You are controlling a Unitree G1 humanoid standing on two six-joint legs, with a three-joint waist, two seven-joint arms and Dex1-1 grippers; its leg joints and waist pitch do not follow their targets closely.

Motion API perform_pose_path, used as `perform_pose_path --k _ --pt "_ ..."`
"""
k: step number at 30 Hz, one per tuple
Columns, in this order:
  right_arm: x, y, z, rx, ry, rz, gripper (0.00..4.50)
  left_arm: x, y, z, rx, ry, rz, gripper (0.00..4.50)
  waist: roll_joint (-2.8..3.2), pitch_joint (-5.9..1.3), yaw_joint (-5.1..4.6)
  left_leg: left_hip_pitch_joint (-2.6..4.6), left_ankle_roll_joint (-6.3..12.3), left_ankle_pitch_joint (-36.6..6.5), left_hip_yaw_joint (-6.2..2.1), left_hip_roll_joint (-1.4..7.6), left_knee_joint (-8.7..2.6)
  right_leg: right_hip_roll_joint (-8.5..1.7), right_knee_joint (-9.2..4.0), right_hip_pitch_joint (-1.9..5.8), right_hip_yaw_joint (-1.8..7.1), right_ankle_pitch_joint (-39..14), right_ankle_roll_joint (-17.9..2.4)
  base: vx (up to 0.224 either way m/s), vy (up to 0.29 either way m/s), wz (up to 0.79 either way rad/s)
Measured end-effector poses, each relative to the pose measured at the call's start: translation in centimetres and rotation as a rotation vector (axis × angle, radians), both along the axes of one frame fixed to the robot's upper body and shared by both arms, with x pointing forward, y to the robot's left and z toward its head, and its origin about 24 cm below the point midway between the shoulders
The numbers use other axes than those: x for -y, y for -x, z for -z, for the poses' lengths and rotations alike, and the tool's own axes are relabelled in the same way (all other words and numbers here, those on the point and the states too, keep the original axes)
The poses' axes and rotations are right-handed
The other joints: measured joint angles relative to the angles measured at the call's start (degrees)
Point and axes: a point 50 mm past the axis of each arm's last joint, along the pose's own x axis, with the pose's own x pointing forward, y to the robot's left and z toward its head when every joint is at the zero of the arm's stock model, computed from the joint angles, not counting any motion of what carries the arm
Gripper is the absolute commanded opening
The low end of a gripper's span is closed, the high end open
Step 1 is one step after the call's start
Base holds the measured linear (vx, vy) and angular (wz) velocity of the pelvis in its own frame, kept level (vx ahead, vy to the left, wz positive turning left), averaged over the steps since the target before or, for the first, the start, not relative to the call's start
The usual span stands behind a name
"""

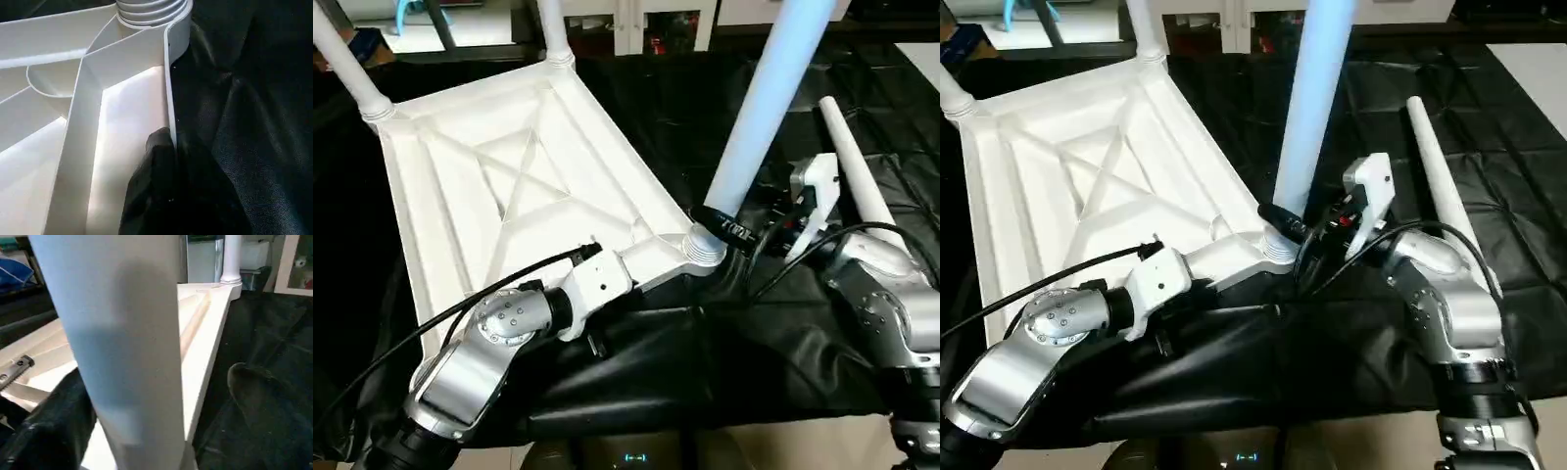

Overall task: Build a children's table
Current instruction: Insert table leg to table base

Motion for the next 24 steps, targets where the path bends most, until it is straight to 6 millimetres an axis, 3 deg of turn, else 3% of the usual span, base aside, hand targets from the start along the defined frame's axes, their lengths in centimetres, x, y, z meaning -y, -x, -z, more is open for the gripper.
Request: perform_pose_path --k 12,24 --pt "0.8 0.7 0.0 -0.016 0.017 -0.028 4.3 0.4 0.2 0.0 -0.007 0.005 0.025 0.0 0.29 -0.18 0.32 -0.03 0.03 0.02 0.28 0.04 0.11 -0.03 0.49 0.09 0.06 0.35 -0.26 0.0 0.0 0.0" --pt "0.7 0.6 1.0 -0.061 0.071 -0.06 3.29 0.5 0.2 0.0 -0.008 0.005 0.031 0.0 0.27 -0.17 0.44 -0.12 0.02 0.02 0.28 0.11 0.39 -0.06 0.89 0.08 0.03 0.3 -0.17 0.0 0.0 0.0"
